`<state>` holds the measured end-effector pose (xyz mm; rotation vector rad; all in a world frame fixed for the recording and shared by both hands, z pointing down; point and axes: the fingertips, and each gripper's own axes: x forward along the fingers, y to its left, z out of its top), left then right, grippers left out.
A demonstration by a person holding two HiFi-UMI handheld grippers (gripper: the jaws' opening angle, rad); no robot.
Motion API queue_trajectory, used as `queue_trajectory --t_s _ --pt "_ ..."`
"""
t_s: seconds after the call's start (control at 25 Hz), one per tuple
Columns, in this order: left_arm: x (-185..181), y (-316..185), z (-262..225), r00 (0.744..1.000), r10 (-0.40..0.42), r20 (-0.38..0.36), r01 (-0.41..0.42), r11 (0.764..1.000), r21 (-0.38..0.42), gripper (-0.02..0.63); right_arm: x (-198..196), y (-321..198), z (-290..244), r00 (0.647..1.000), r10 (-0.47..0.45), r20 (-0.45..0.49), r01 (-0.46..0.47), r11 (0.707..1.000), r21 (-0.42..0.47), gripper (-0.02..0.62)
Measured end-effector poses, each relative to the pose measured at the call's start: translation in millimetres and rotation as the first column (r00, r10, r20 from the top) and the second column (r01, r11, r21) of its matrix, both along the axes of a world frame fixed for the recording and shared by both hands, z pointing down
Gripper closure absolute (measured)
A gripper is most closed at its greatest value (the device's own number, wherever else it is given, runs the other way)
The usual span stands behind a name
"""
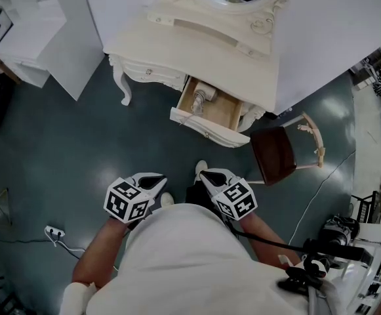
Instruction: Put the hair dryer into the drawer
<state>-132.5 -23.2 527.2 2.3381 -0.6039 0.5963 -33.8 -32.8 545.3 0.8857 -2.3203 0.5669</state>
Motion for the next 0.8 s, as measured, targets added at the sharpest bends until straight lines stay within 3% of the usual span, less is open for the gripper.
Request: queue_trajectory --t_s 0.52,0.8 --pt "6 9 2 1.000 -0.011 -0.019 0.011 1.000 -0.018 0.604 0 9 -1 1.000 -0.005 -0.007 0.005 1.000 0.005 0.597" --pt "-9 11 3 1.000 -0.023 -0.008 0.022 0.999 -0.028 0.604 -11 12 0 1.000 -0.006 -0.006 0.006 1.000 0.008 0.597"
